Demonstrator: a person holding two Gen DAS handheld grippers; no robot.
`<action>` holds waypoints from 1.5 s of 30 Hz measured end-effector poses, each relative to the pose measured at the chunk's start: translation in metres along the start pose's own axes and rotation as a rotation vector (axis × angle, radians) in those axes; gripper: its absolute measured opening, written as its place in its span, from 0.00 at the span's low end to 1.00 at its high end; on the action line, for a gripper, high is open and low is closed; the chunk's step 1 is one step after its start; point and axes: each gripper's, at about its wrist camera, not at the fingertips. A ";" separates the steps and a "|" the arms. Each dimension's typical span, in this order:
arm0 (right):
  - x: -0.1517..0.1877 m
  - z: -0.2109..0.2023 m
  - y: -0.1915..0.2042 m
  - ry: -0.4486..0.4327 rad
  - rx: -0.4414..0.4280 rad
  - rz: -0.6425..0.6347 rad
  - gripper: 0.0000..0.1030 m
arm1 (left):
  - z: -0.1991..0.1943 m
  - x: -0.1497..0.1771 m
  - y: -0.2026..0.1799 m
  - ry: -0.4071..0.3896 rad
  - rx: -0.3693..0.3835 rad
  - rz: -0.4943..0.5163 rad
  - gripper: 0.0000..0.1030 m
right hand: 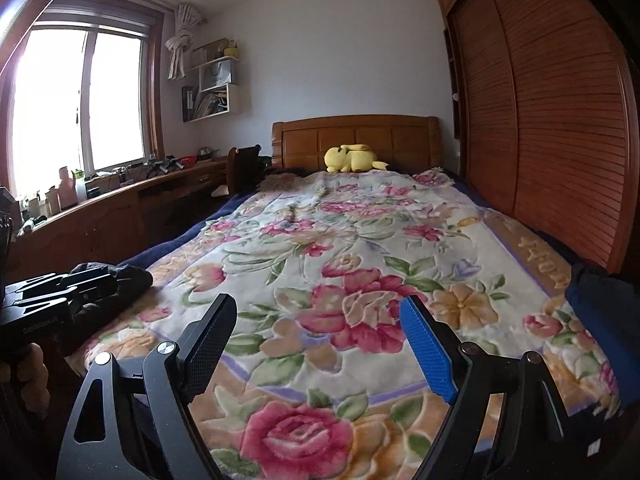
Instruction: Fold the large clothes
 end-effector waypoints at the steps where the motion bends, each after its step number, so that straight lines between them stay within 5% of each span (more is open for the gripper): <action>1: -0.001 0.001 0.001 0.000 0.001 0.001 0.82 | 0.000 0.000 0.000 0.001 0.000 0.000 0.32; 45: -0.007 0.018 -0.005 0.002 -0.014 -0.008 0.82 | 0.002 0.003 0.000 0.008 -0.009 -0.005 0.32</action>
Point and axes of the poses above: each gripper's, at about its wrist camera, not at the fingertips, and z roughly the way its jaws point, y to its left, x to its underside, and after that the axes turned 3 degrees about x, right-handed
